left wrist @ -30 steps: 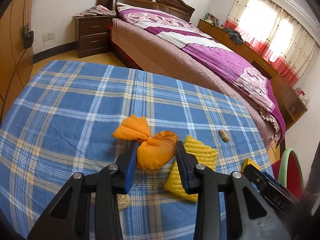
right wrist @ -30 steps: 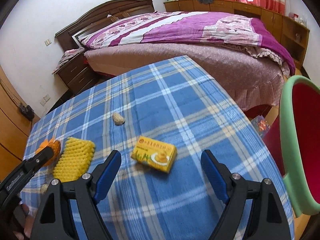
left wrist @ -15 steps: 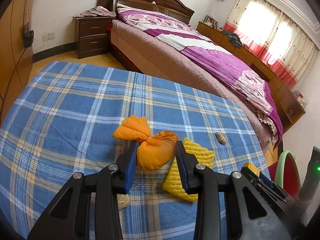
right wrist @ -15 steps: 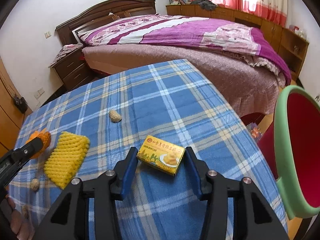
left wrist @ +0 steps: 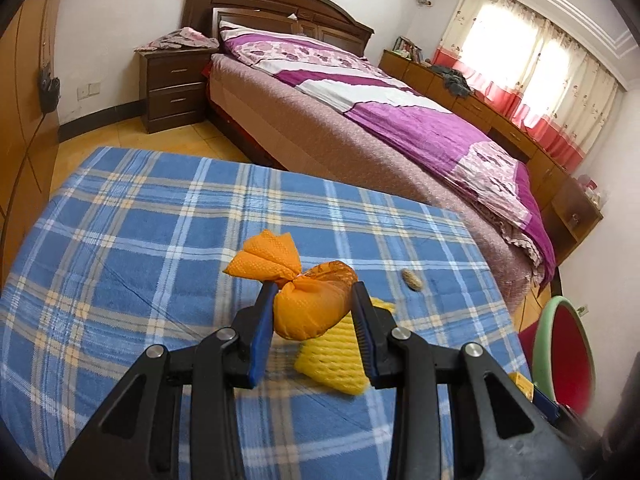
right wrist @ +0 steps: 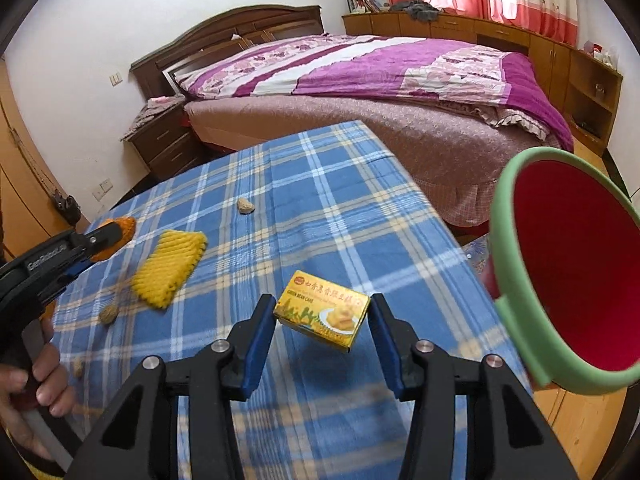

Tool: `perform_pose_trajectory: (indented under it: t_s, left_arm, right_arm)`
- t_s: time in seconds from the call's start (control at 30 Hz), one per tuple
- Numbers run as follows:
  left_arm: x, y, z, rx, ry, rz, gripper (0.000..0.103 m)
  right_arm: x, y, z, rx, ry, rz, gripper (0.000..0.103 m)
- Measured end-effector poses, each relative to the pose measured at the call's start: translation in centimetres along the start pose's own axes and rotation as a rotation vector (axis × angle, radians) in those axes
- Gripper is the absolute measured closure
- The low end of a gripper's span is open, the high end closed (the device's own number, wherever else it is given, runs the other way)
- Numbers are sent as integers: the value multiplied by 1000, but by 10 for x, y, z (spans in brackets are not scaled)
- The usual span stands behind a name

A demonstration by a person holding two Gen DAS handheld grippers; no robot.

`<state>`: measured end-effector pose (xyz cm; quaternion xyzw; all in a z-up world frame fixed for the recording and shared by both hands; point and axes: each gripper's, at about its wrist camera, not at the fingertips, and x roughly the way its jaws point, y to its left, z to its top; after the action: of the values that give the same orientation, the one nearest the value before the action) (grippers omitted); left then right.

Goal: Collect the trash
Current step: 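Carry the cloth bundle and soap box toward the red bucket with both tools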

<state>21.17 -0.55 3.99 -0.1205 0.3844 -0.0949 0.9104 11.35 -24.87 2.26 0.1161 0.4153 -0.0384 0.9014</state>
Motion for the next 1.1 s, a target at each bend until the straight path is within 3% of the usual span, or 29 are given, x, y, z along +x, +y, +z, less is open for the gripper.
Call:
perform_pose_trajectory:
  t_s: [0.53, 1.1]
  left_arm:
    - [-51, -42, -37, 32, 45, -78, 66]
    - [-69, -100, -62, 73, 112, -193, 66]
  right_arm:
    - [-67, -26, -23, 41, -76, 67, 52]
    - [-117, -71, -35, 116, -167, 84, 53]
